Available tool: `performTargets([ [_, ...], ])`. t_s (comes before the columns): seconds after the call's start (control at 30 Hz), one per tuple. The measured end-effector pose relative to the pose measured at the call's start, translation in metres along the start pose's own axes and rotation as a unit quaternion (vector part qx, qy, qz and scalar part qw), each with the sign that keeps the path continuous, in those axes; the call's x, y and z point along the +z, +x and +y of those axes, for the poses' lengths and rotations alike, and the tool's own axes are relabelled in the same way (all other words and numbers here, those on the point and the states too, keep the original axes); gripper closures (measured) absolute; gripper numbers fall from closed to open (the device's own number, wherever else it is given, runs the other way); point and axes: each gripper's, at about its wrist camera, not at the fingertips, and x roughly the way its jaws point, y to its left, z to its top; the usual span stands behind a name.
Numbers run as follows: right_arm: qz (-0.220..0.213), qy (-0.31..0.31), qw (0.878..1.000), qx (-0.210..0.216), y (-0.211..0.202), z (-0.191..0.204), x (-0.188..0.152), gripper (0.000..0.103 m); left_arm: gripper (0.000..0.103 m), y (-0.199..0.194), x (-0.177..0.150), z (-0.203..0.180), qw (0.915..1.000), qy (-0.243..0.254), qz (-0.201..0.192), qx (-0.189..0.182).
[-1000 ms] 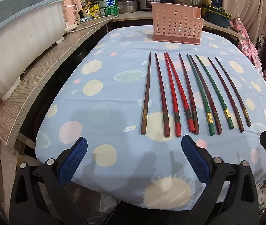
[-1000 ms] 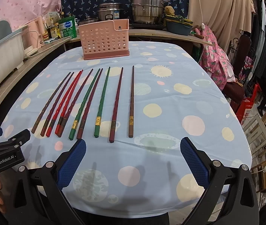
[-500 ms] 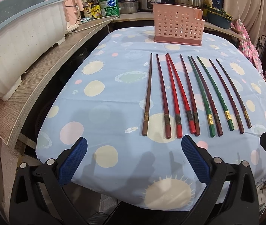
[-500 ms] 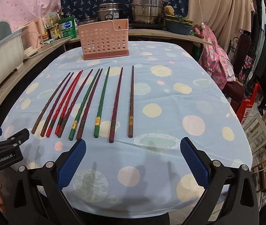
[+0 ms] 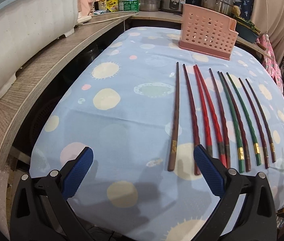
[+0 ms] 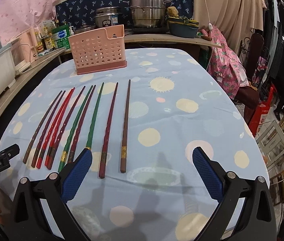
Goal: Organize utensils
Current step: 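Close the left tool on a brown chopstick while the right tool grasps another brown chopstick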
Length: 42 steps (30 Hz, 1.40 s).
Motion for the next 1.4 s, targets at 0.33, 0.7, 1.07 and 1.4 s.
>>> performTargets([
  [0.33, 0.027, -0.005, 1.0, 0.014, 0.036, 0.005, 0.01, 0.038, 0.022, 0.031, 0.002, -0.003, 0.9996, 0.014, 0.026, -0.001],
  [0.7, 0.055, 0.003, 0.998, 0.035, 0.056, 0.009, 0.002, 0.064, 0.059, 0.027, -0.001, -0.013, 0.9988, 0.035, 0.027, -0.021],
  [1.07, 0.058, -0.005, 0.998, 0.033, 0.056, 0.005, 0.002, 0.095, 0.095, 0.025, 0.0, -0.018, 0.9971, 0.045, 0.035, -0.05],
  [1.4, 0.021, 0.011, 0.998, 0.054, 0.017, -0.006, 0.032, 0.096, 0.096, -0.01, 0.031, -0.004, 0.9967, 0.009, 0.007, -0.08],
])
